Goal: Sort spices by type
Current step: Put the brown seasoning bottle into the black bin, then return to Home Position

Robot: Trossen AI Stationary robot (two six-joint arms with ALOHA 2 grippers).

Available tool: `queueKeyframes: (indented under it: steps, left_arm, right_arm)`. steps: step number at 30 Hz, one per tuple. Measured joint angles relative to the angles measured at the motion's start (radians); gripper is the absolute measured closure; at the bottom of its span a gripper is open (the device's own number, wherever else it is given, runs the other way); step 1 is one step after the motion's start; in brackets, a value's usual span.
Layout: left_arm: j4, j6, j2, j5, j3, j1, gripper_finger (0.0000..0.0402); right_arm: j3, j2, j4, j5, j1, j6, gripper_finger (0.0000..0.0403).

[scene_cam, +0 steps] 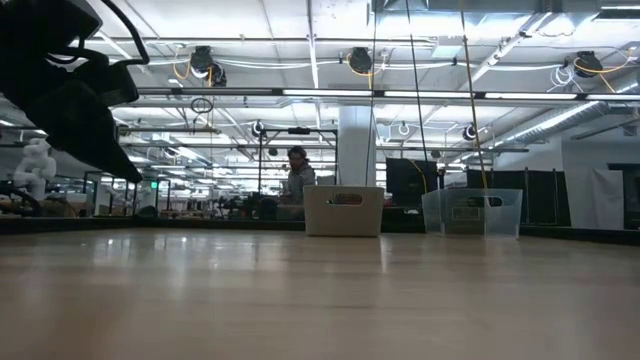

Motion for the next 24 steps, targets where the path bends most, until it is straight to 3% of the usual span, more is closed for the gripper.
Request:
queueKeyframes:
  steps: [10, 24]
  left_arm:
    - [0.000, 0.000, 0.000, 0.000, 0.000, 0.000, 0.0393]
    - [0.002, 0.002, 0.000, 0.000, 0.000, 0.000, 0.0393]
  right_arm:
    - [0.000, -0.046, -0.021, 0.005, -0.002, 0.004, 0.0141]
    - [-0.001, -0.187, -0.067, 0.014, -0.029, -0.034, 0.0131]
